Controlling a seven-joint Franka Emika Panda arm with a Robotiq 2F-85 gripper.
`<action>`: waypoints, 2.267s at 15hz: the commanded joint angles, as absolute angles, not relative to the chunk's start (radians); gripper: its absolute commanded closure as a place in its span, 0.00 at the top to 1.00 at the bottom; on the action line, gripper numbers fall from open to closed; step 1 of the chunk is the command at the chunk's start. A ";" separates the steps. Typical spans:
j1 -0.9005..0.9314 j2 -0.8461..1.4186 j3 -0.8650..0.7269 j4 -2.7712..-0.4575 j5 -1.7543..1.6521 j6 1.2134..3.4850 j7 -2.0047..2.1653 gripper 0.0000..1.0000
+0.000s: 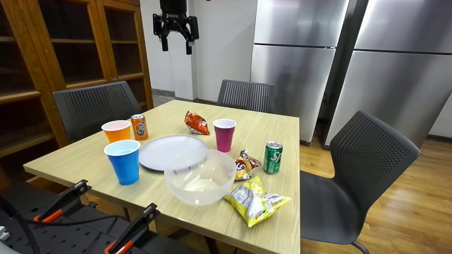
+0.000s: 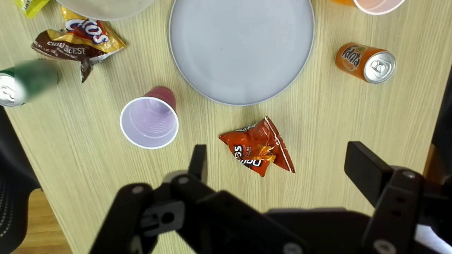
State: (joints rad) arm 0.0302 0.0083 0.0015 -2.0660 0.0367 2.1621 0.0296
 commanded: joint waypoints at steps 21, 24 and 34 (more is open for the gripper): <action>0.041 0.230 0.008 -1.915 0.057 2.229 0.227 1.00; 0.046 0.308 0.005 -1.850 0.076 2.253 0.262 1.00; 0.049 0.526 -0.010 -1.644 0.147 2.250 0.365 1.00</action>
